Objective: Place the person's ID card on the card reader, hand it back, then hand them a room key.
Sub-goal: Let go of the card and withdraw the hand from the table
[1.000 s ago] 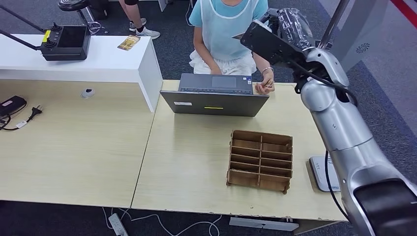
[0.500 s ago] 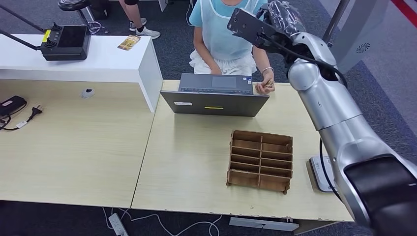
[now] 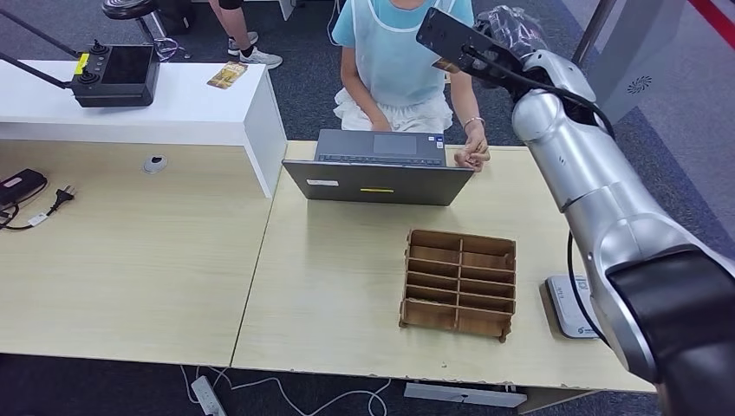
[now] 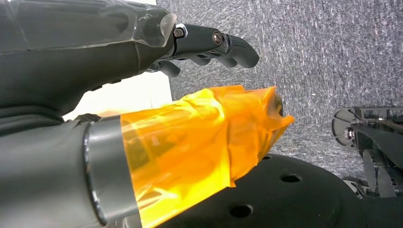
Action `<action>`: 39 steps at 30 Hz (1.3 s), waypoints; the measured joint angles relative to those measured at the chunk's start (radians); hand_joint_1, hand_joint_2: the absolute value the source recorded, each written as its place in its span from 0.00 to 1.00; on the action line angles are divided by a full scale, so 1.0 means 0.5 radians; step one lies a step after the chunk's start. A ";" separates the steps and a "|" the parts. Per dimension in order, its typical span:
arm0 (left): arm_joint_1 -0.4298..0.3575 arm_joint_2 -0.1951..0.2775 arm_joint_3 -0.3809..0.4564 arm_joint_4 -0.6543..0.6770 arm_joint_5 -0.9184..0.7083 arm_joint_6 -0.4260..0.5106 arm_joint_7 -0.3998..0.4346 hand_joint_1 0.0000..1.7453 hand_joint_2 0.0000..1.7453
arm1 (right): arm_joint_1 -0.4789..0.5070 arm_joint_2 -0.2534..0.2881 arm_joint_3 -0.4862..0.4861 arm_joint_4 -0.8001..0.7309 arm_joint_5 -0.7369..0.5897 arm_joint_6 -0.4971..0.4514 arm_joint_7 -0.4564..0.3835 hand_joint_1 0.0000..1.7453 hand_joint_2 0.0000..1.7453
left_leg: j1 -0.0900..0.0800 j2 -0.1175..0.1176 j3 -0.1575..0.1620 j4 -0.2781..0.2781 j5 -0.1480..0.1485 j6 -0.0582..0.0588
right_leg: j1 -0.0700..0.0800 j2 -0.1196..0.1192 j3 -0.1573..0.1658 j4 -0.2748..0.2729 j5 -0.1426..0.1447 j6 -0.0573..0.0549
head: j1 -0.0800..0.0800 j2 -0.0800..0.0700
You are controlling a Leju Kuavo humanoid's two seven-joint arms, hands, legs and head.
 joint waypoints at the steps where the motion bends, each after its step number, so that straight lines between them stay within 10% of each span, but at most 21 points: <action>1: 0.000 0.000 0.000 0.000 0.000 0.000 0.000 0.00 0.00 | -0.004 0.000 -0.011 0.023 0.000 -0.005 0.001 1.00 1.00 | 0.000 0.000 0.000 0.000 0.000 0.000 | 0.000 0.000 0.000 0.000 0.000 0.000 | 0.000 0.000; 25: 0.000 0.001 -0.004 0.000 -0.009 0.000 -0.006 0.00 0.00 | -0.065 -0.004 -0.139 0.313 0.141 -0.100 0.062 0.99 1.00 | 0.000 0.001 0.001 0.000 0.000 0.000 | 0.000 0.001 0.000 0.000 0.000 0.000 | 0.000 0.000; 26: 0.000 0.001 -0.005 0.000 -0.009 0.000 -0.006 0.00 0.00 | -0.065 -0.004 -0.140 0.317 0.151 -0.105 0.063 0.91 1.00 | 0.000 0.001 0.001 0.000 0.000 0.000 | 0.000 0.001 0.000 0.000 0.000 0.000 | 0.000 0.000; 30: 0.000 0.000 -0.009 0.000 -0.012 0.000 -0.006 0.00 0.00 | -0.065 -0.008 -0.149 0.325 0.174 -0.118 0.067 0.00 1.00 | 0.000 0.001 0.001 0.000 0.000 0.000 | 0.000 0.001 0.000 0.000 0.000 0.000 | 0.000 0.000; 39: 0.000 0.000 -0.020 0.000 -0.021 0.001 -0.006 0.00 0.00 | -0.061 -0.017 -0.182 0.324 0.216 -0.138 0.060 0.00 1.00 | 0.000 0.001 0.001 0.000 0.000 0.000 | 0.000 0.001 0.000 0.000 0.000 0.000 | 0.000 0.000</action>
